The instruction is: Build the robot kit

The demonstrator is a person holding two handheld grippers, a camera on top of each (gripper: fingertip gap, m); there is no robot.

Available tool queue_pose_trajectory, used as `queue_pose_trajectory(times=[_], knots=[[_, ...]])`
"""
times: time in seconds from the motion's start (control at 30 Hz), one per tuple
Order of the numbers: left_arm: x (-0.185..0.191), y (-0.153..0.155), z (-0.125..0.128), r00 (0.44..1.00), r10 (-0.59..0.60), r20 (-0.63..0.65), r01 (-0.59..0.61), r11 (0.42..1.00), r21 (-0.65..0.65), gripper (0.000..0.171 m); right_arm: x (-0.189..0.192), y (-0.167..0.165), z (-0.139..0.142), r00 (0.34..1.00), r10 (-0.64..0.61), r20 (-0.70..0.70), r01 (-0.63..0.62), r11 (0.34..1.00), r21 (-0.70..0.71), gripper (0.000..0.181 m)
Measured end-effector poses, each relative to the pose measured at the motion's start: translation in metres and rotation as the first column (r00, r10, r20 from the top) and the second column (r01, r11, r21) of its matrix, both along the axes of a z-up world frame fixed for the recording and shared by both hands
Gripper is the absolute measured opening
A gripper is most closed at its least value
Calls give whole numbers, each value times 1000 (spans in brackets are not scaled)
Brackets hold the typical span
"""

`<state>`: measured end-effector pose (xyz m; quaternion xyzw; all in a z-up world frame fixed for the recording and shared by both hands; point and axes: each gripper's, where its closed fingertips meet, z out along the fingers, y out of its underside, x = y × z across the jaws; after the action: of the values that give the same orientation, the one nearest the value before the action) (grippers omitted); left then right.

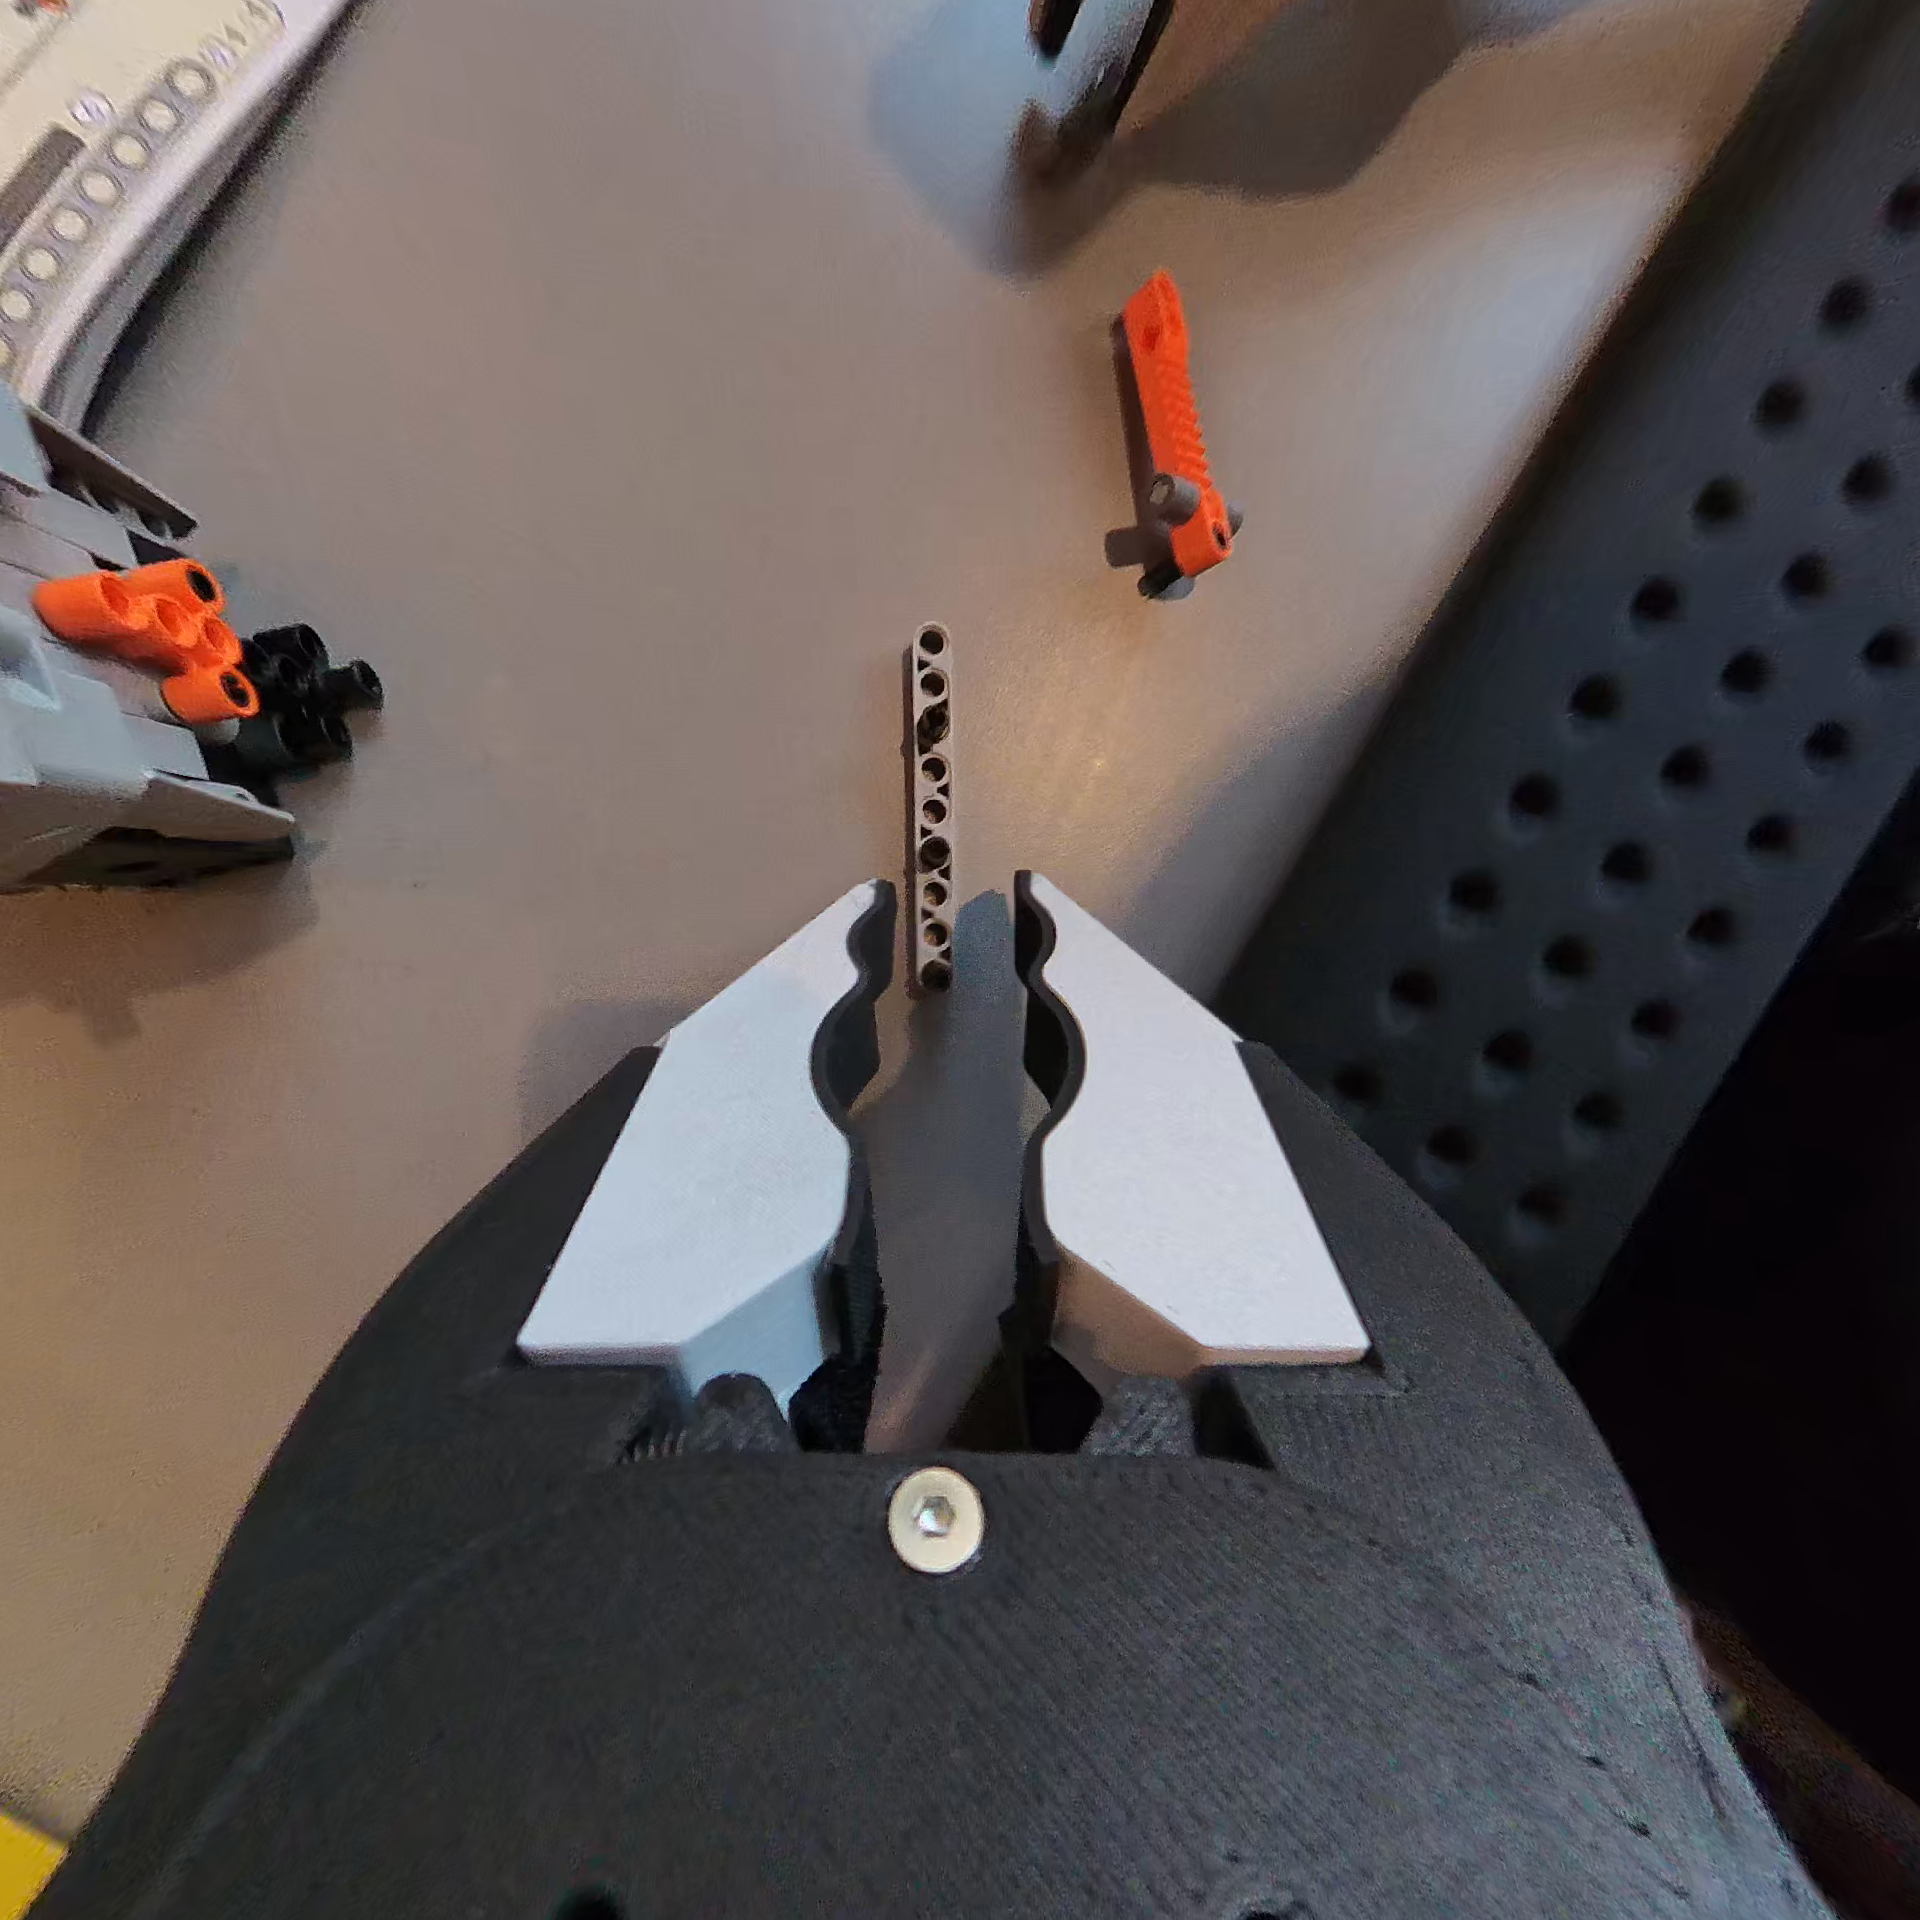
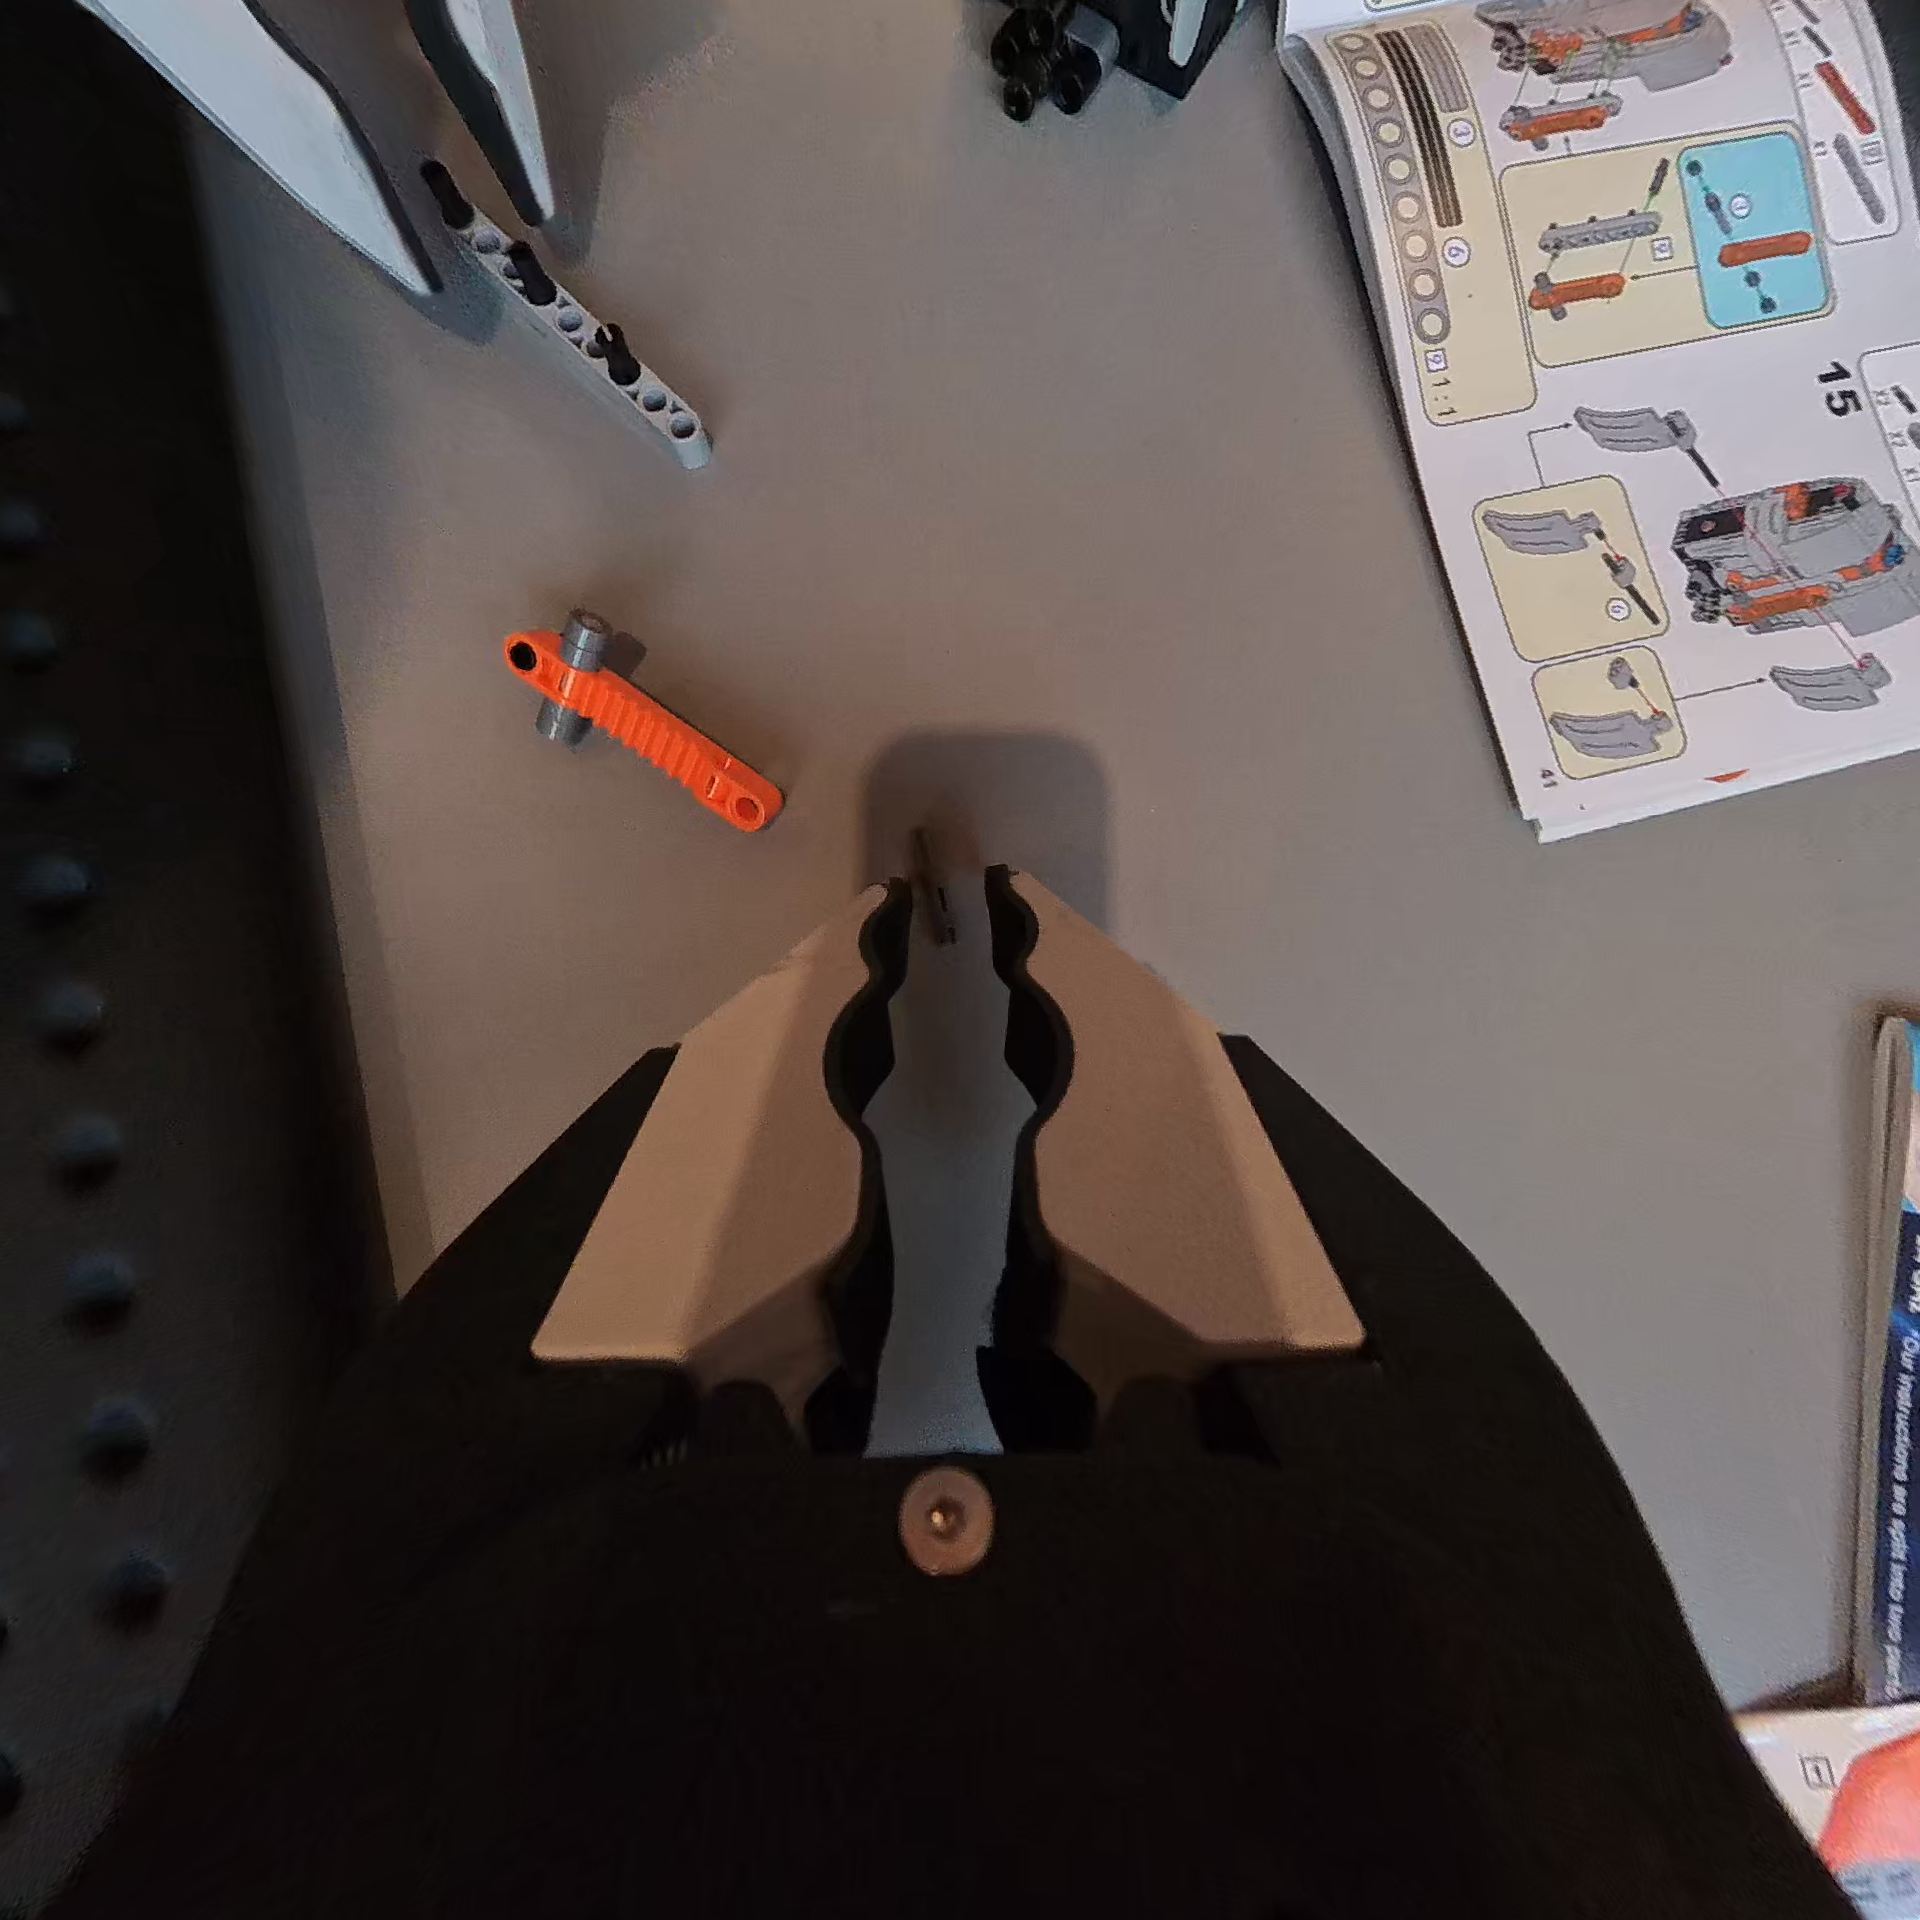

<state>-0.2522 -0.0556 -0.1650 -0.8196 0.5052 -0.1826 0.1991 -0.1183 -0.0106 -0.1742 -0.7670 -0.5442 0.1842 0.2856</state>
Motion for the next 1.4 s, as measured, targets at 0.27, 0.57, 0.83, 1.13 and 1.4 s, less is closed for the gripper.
queue_pose_trajectory(times=[0.27, 0.57, 0.83, 1.13, 1.4], knots=[[10, 3, 33, 974, -4, 227, -15, 996, 82, 22, -5, -2, -2, 1000, 2, -18, -3, 998, -64, 5], [33, -3, 91, 783, -73, 617, -33, 987, 158, 34, -57, -18, 104, 716, -128, -686, -128, 942, -310, 4], [70, -3, 120, 573, 72, 816, -28, 997, -69, 29, -85, -31, 151, 396, -354, -847, -405, 761, -507, 3], [75, 1, 134, 517, 92, 851, -44, 996, -81, 2, -84, -36, 156, 337, -379, -862, -437, 748, -499, 3], [61, -26, 105, 783, -7, 622, 101, 988, -116, 2, -73, -67, 137, 592, 108, -798, -434, 878, -202, 32]])
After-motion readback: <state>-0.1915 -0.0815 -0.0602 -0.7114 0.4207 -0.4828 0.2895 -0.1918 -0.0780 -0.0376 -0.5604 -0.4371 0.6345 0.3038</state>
